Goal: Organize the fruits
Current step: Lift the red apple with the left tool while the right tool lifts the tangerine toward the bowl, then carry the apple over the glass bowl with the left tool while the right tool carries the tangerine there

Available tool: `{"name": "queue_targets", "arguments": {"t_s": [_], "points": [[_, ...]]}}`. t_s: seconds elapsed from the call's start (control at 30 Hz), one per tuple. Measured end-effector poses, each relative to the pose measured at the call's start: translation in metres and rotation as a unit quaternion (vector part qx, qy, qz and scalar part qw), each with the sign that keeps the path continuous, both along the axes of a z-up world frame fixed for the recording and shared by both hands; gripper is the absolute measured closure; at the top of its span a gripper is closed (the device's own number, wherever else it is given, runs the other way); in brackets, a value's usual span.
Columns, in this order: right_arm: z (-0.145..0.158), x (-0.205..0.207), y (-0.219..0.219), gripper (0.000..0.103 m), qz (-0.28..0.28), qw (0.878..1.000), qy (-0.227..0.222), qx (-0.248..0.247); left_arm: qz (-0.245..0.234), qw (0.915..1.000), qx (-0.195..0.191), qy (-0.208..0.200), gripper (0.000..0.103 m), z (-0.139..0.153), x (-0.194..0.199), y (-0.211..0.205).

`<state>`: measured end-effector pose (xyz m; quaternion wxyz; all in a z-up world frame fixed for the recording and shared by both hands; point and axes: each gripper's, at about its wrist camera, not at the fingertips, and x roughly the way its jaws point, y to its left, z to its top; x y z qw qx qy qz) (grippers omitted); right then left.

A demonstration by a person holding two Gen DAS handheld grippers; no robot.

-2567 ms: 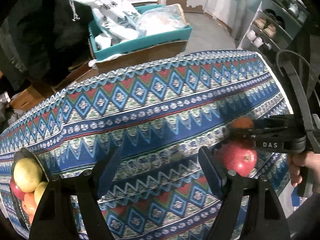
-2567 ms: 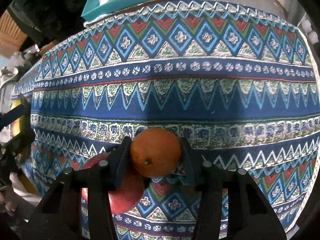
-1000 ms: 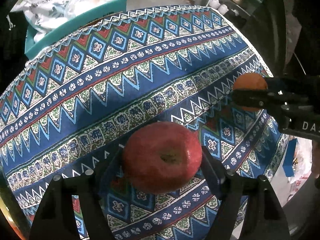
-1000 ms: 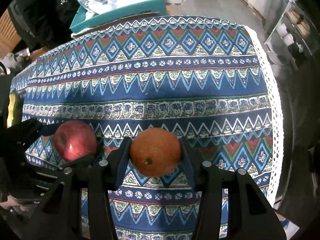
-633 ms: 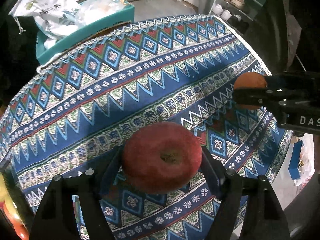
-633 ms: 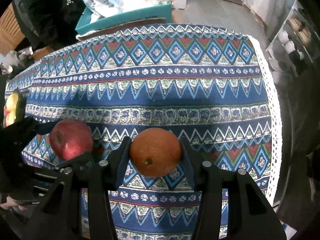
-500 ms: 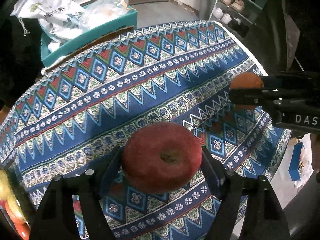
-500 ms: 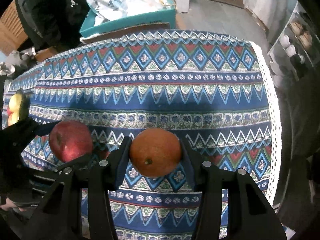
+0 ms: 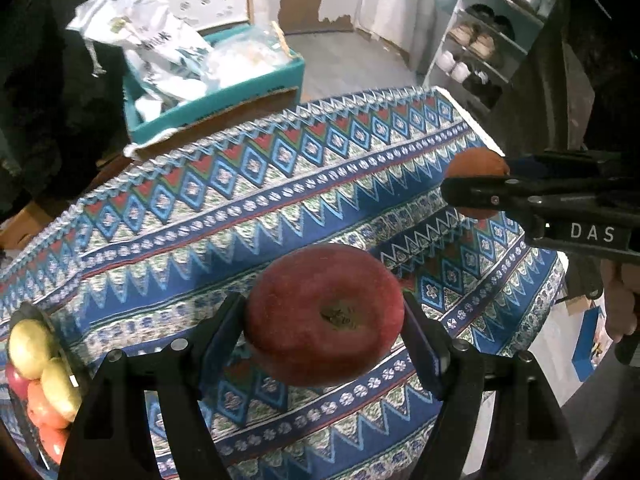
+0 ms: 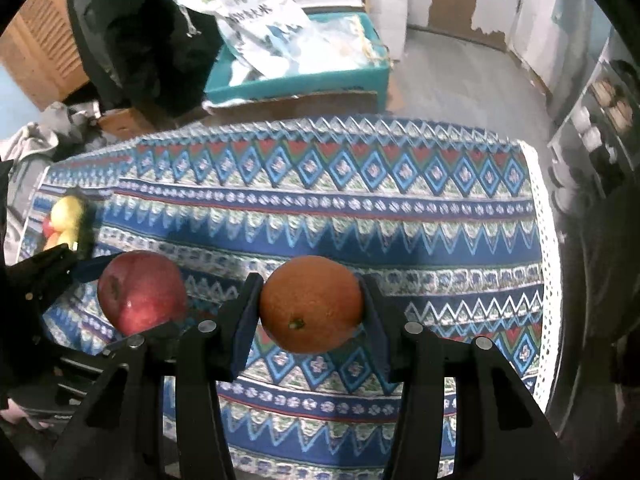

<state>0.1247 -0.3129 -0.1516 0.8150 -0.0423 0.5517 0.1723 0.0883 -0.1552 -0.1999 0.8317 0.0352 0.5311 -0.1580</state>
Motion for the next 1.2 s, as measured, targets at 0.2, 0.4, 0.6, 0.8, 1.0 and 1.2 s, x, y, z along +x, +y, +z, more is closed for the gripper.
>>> {"name": "queue_targets", "arguments": {"t_s": [0.2, 0.4, 0.6, 0.8, 1.0, 1.2], "points": [[0.017, -0.005, 0.021, 0.055, 0.02, 1.0, -0.017, 0.005, 0.017, 0.9997, 0.0, -0.019, 0.025, 0.021, -0.009, 0.024], [0.034, -0.011, 0.047, 0.055, 0.043, 0.999, -0.032, 0.01, 0.038, 0.9989, -0.009, -0.025, 0.025, 0.035, -0.017, 0.049], [0.048, -0.016, 0.073, 0.055, 0.067, 0.997, -0.045, 0.021, 0.053, 0.9976, -0.006, -0.045, 0.025, 0.05, -0.028, 0.073], [0.057, -0.022, 0.101, 0.055, 0.092, 0.994, -0.054, 0.024, 0.069, 0.996, -0.008, -0.056, 0.025, 0.061, -0.04, 0.098], [0.066, -0.029, 0.132, 0.055, 0.12, 0.99, -0.061, 0.029, 0.085, 0.9941, -0.01, -0.066, 0.025, 0.069, -0.049, 0.123], [0.07, -0.035, 0.167, 0.055, 0.147, 0.987, -0.059, 0.035, 0.108, 0.992, -0.016, -0.063, 0.025, 0.068, -0.056, 0.148]]}}
